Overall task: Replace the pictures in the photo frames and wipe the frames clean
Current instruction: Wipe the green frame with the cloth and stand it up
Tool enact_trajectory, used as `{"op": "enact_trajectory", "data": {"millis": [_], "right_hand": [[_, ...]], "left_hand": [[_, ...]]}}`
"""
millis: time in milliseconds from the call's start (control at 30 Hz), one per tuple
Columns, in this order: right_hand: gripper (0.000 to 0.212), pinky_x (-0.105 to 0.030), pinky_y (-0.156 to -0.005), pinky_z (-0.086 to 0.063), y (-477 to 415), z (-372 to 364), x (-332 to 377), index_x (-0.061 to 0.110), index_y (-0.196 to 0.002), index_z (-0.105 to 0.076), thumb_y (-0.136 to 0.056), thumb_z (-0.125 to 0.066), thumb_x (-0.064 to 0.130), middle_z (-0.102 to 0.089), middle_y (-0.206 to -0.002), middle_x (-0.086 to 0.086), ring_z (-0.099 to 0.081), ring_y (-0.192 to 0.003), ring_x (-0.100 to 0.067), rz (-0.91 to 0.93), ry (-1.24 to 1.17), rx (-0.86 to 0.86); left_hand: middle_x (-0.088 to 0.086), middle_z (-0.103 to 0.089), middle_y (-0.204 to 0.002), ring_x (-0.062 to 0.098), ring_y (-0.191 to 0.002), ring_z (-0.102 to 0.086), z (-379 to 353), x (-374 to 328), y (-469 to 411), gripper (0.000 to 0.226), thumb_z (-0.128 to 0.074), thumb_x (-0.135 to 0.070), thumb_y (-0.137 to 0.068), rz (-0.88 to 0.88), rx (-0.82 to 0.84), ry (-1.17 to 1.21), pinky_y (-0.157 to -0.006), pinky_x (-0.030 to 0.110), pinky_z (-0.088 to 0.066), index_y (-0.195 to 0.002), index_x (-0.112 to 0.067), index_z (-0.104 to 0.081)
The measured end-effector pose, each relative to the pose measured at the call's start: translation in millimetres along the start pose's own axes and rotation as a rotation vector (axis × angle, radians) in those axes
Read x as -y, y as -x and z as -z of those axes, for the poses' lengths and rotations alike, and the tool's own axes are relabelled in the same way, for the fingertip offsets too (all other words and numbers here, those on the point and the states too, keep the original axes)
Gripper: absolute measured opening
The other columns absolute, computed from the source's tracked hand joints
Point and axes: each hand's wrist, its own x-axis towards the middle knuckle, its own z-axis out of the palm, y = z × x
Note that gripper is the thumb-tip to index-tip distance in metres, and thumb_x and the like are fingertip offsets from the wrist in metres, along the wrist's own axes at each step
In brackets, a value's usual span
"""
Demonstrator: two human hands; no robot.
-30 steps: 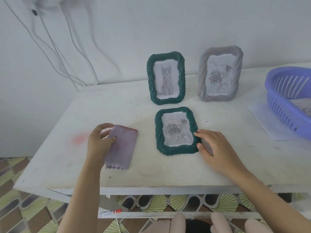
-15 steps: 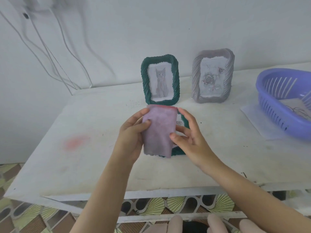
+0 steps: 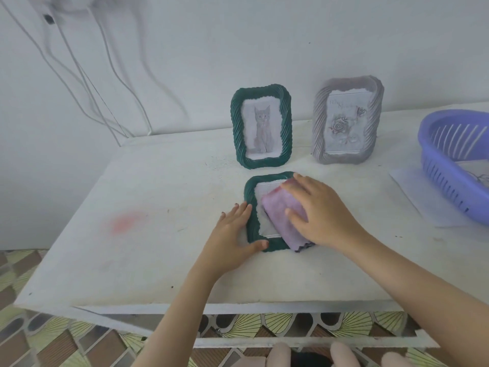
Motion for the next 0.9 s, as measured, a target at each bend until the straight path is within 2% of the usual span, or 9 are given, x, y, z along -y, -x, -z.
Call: {"op": "enact_trajectory", "data": {"millis": [100, 167, 233, 333, 433, 600, 700, 800, 900], "right_hand": [[0.071, -0.048, -0.114, -0.005, 2.7, -16.4, 1.1, 0.038, -0.144, -0.016, -0.080, -0.021, 0.067, 0.004, -0.157, -0.004, -0.002, -0.144, -0.026, -0.009, 0.081, 0.243], [0.079, -0.046, -0.114, 0.000, 0.4, -22.0, -2.2, 0.041, -0.144, -0.010, -0.072, -0.010, 0.072, 0.011, -0.157, -0.002, 0.004, -0.144, -0.026, -0.018, 0.111, 0.263], [0.072, -0.043, -0.115, 0.000, -9.0, -23.1, -4.1, 0.040, -0.145, -0.011, -0.079, -0.016, 0.069, 0.009, -0.157, -0.003, 0.004, -0.144, -0.027, -0.026, 0.101, 0.235], [0.059, -0.041, -0.115, 0.000, -30.3, -26.4, -4.3, 0.034, -0.146, -0.015, -0.092, -0.034, 0.052, 0.005, -0.157, -0.007, 0.001, -0.144, -0.030, -0.052, 0.077, 0.182], [0.053, -0.040, -0.115, 0.000, -45.8, -29.8, -2.1, 0.031, -0.144, -0.024, -0.095, -0.037, 0.042, 0.000, -0.157, -0.008, -0.002, -0.143, -0.032, -0.032, 0.019, 0.143], [0.045, -0.034, -0.114, -0.005, -27.3, -25.9, 6.7, 0.032, -0.140, -0.035, -0.095, -0.040, 0.037, -0.008, -0.157, 0.006, -0.002, -0.144, -0.022, 0.066, -0.134, 0.164], [0.043, -0.022, -0.109, -0.006, 3.1, -20.9, 15.1, 0.034, -0.138, -0.038, -0.095, -0.042, 0.036, -0.012, -0.155, 0.013, -0.001, -0.143, -0.011, 0.137, -0.203, 0.187], [0.040, -0.013, -0.104, 0.003, 19.3, -15.3, 15.1, 0.036, -0.135, -0.042, -0.095, -0.040, 0.040, -0.017, -0.153, 0.015, -0.003, -0.139, -0.002, 0.152, -0.192, 0.174], [0.052, -0.019, -0.111, -0.001, 11.4, -16.7, 12.6, 0.038, -0.136, -0.040, -0.089, -0.021, 0.051, -0.020, -0.154, 0.007, -0.013, -0.142, -0.018, 0.108, -0.122, 0.182]], "left_hand": [[-0.004, -0.006, -0.156, 0.009, -0.144, 0.003, -1.3, 3.9, -0.9, 0.083, -0.058, -0.048, -0.084, -0.047, 0.013, -0.068, -0.115, 0.026, 0.009, -0.147, -0.020, -0.011], [-0.004, -0.005, -0.156, 0.008, -0.143, 0.007, -1.9, 7.2, -2.1, 0.085, -0.057, -0.053, -0.083, -0.067, 0.021, -0.112, -0.114, 0.026, 0.011, -0.147, -0.020, -0.012], [-0.005, -0.006, -0.156, 0.005, -0.141, 0.009, -2.0, 9.7, -3.1, 0.091, -0.053, -0.062, -0.077, -0.080, 0.024, -0.127, -0.112, 0.024, 0.013, -0.147, -0.020, -0.014], [-0.005, -0.008, -0.155, 0.002, -0.139, 0.008, -2.2, 11.6, -3.5, 0.091, -0.054, -0.061, -0.076, -0.088, 0.020, -0.104, -0.112, 0.023, 0.014, -0.147, -0.019, -0.015], [-0.006, -0.008, -0.155, 0.002, -0.141, 0.006, -3.7, 13.1, -2.7, 0.088, -0.052, -0.061, -0.078, -0.090, 0.010, -0.118, -0.113, 0.024, 0.012, -0.147, -0.021, -0.013], [-0.011, -0.006, -0.154, -0.001, -0.139, 0.006, -5.7, 15.4, -3.5, 0.092, -0.035, -0.075, -0.071, -0.087, 0.014, -0.167, -0.113, 0.022, 0.011, -0.145, -0.027, -0.007], [-0.016, -0.003, -0.150, -0.003, -0.138, 0.006, -5.8, 16.5, -4.4, 0.092, -0.029, -0.077, -0.067, -0.091, 0.002, -0.156, -0.113, 0.020, 0.010, -0.144, -0.031, -0.006], [-0.018, -0.002, -0.148, -0.004, -0.138, 0.005, -5.7, 17.3, -5.6, 0.097, -0.031, -0.078, -0.065, -0.090, -0.005, -0.135, -0.112, 0.020, 0.010, -0.145, -0.027, -0.009], [-0.018, -0.003, -0.147, -0.005, -0.137, 0.002, -5.4, 17.5, -6.7, 0.100, -0.034, -0.078, -0.063, -0.093, -0.001, -0.101, -0.112, 0.020, 0.009, -0.146, -0.024, -0.013]]}}
